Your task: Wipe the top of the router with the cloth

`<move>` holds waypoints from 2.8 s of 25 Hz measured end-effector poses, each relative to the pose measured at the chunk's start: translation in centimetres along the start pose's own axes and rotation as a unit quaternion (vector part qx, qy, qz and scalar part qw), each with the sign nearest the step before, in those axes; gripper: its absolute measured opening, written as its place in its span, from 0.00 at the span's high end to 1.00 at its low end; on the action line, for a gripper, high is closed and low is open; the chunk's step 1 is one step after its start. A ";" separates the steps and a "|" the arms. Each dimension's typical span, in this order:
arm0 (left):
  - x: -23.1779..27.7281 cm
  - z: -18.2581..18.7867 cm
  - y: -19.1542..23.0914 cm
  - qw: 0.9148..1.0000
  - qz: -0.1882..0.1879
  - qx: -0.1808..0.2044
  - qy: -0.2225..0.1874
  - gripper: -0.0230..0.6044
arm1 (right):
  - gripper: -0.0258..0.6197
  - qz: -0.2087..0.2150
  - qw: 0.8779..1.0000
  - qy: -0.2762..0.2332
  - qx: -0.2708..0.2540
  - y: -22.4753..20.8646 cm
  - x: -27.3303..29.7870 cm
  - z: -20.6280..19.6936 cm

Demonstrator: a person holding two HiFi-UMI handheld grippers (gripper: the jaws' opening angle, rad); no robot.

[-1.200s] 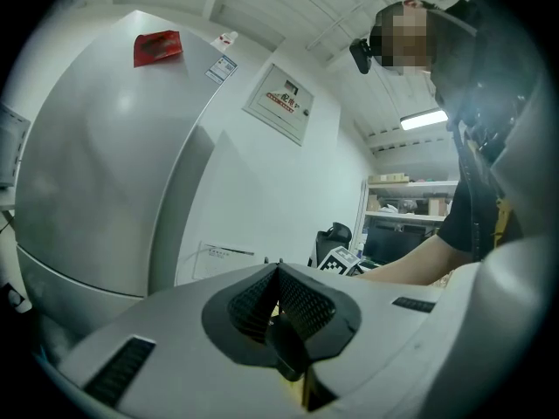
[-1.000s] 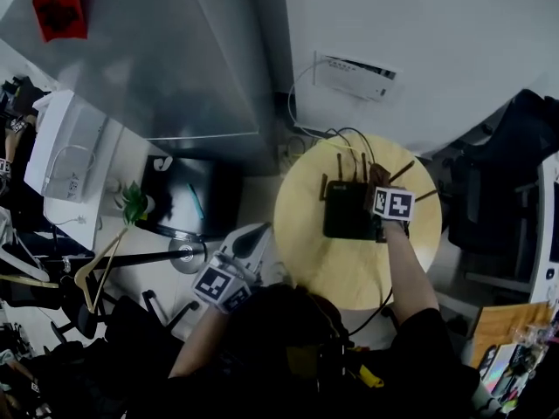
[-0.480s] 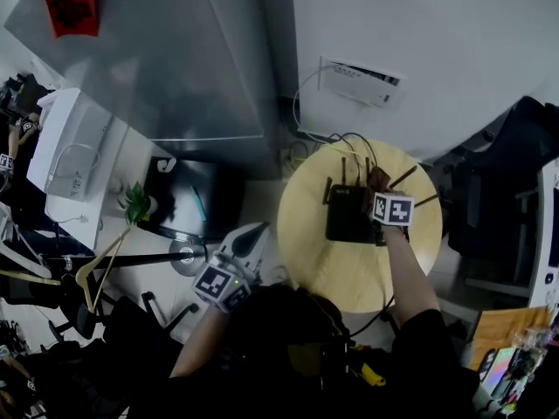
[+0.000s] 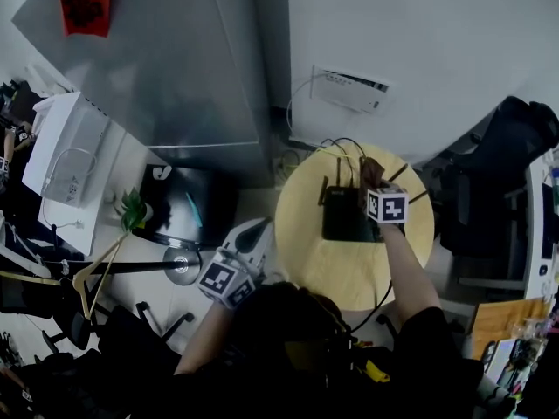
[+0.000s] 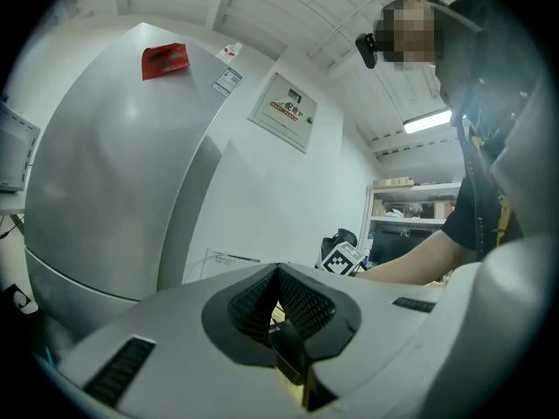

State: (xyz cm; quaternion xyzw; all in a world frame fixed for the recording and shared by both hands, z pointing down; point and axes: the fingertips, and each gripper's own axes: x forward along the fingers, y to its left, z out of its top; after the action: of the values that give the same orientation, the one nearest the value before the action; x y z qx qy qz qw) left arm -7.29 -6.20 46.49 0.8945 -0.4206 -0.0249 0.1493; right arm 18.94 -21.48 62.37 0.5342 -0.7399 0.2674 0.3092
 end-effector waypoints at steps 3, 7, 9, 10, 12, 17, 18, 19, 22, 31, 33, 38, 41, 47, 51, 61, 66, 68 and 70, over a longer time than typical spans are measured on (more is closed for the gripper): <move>-0.2 0.4 -0.3 1.000 -0.007 0.003 -0.011 0.97 | 0.87 -0.004 1.000 -0.014 -0.012 0.5 -1.0 1.3; -0.7 1.1 -0.2 1.000 -0.002 -0.006 -0.021 0.97 | 0.87 -0.006 0.999 -0.029 -0.025 1.4 -1.9 2.7; -0.8 1.4 -0.3 1.000 -0.004 -0.004 -0.026 0.97 | 0.87 -0.009 0.999 -0.036 -0.035 1.6 -2.4 3.4; -0.8 1.5 -0.4 1.000 -0.005 -0.004 -0.027 0.97 | 0.87 -0.010 0.998 -0.040 -0.038 1.7 -2.7 3.7; -0.9 1.6 -0.4 0.999 -0.007 -0.004 -0.031 0.97 | 0.87 -0.012 0.998 -0.049 -0.040 1.9 -3.3 4.3; -1.3 2.6 -0.1 0.998 -0.007 0.001 -0.059 0.97 | 0.87 -0.006 0.997 -0.068 -0.040 2.8 -4.6 5.6; -1.3 2.6 0.0 0.998 -0.009 0.006 -0.060 0.97 | 0.87 -0.006 0.997 -0.072 -0.041 2.9 -4.9 5.7; -1.2 2.5 0.0 0.998 -0.011 0.009 -0.061 0.97 | 0.87 -0.006 0.996 -0.079 -0.041 2.9 -5.3 6.0; -0.8 2.6 -0.3 0.998 -0.019 0.003 -0.061 0.97 | 0.86 -0.004 0.992 -0.120 -0.043 3.3 -7.3 7.0; 1.8 1.7 -1.7 0.998 -0.057 -0.013 -0.036 0.97 | 0.87 -0.046 0.998 -0.021 -0.045 -0.4 -5.8 -1.1; 2.3 1.3 -1.7 0.998 -0.059 -0.016 -0.028 0.97 | 0.87 -0.057 0.997 0.017 -0.041 -1.5 -4.5 -3.9; 3.2 0.4 -1.3 0.998 -0.055 -0.019 -0.004 0.97 | 0.87 -0.066 0.995 0.068 -0.039 -3.5 -1.7 -7.1; 3.3 -0.5 -0.7 0.999 -0.048 -0.019 0.019 0.97 | 0.86 -0.074 0.993 0.074 -0.052 -4.1 0.1 -6.6; 3.5 -0.7 0.6 0.999 -0.035 -0.026 0.020 0.97 | 0.87 -0.100 0.990 0.085 -0.047 -5.5 2.4 -5.3; 3.7 -1.1 0.9 0.999 -0.035 -0.029 0.029 0.97 | 0.86 -0.105 0.988 0.102 -0.041 -6.0 3.3 -5.8; 4.5 -1.1 0.2 0.996 -0.071 -0.026 0.037 0.97 | 0.86 -0.130 0.987 0.090 -0.002 -7.5 2.1 -5.9; 4.4 -1.5 0.5 0.996 -0.074 -0.025 0.042 0.97 | 0.86 -0.129 0.990 0.058 0.006 -7.0 0.2 -4.0; 4.6 -1.1 0.0 0.995 -0.085 -0.027 0.035 0.97 | 0.86 -0.138 0.989 0.048 0.008 -7.3 -0.8 -3.4; 4.7 -0.8 -0.5 0.995 -0.095 -0.026 0.030 0.97 | 0.87 -0.143 0.989 0.043 0.012 -7.5 -1.8 -3.1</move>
State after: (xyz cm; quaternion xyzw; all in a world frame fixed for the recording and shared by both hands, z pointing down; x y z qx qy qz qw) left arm -3.74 -9.32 47.49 0.9266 -0.3284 -0.0227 0.1817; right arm 27.05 -20.27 63.61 0.6262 -0.6385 0.2526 0.3694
